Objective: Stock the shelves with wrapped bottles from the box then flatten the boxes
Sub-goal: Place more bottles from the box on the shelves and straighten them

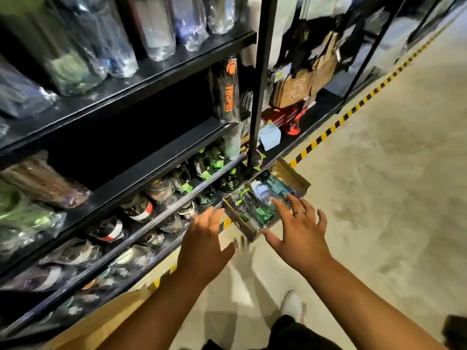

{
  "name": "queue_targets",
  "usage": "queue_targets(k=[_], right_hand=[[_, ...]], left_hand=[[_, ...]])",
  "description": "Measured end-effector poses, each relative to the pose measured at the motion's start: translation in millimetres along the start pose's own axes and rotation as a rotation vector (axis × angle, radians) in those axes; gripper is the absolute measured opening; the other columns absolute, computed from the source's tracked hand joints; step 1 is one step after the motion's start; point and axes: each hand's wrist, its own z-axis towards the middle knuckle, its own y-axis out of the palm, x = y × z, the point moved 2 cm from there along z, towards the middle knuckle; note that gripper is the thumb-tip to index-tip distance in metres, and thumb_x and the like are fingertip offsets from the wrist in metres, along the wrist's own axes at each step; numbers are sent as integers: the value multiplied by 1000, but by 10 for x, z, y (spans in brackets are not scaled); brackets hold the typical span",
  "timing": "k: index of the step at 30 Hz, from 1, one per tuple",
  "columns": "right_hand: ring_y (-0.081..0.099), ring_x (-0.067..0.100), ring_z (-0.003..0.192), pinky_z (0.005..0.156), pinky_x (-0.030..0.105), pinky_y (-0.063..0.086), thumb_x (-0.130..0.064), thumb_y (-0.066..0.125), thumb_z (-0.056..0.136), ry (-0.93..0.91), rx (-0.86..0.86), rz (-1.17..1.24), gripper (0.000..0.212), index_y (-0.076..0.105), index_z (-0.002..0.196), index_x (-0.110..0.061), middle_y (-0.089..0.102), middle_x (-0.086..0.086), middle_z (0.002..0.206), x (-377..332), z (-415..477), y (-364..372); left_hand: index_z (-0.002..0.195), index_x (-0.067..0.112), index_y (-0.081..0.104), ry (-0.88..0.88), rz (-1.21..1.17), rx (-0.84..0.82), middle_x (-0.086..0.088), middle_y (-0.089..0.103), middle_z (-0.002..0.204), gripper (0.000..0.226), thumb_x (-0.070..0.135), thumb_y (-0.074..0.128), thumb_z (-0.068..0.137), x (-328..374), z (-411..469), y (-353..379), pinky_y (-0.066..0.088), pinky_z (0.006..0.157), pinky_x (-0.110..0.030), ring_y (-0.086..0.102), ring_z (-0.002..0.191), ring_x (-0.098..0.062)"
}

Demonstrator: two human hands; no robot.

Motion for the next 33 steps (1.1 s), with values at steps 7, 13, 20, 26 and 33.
queue_targets(k=[7,13,20,26,33], right_hand=[[26,32,146,113,60,20,-60,58,84,-107,-49,-25,75,33,150,-33,32,6,158,1015,601,-179],[29,34,144,112,59,22,-60,57,84,-87,-115,-43,76,34,150,-30,36,6,156,1488,1247,-167],[21,31,146,116,53,20,-60,50,90,-38,-207,-49,74,22,153,-33,26,5,159,1827,2299,80],[25,32,142,113,50,22,-54,54,90,-6,-320,-16,73,23,153,-32,28,8,157,2129,3235,649],[31,38,138,107,48,33,-51,57,91,28,-503,-23,75,22,153,-26,27,13,155,2519,4296,2016]], left_hand=[[157,25,21,-88,-28,-134,1,19,164,83,49,63,90,862,616,551,22,118,-35,20,149,-22],[156,27,20,-182,-89,-202,3,20,163,82,50,63,90,1215,1176,857,29,114,-35,24,147,-21],[156,26,23,-291,-193,-266,-1,27,159,81,46,66,90,1201,2163,1281,34,111,-37,31,143,-26],[154,21,28,-337,-153,-350,-7,35,154,80,44,68,89,1015,3106,1975,38,105,-38,38,136,-29],[152,18,32,-371,-113,-423,-10,40,148,78,44,69,87,675,3814,3290,41,106,-41,42,133,-33]])
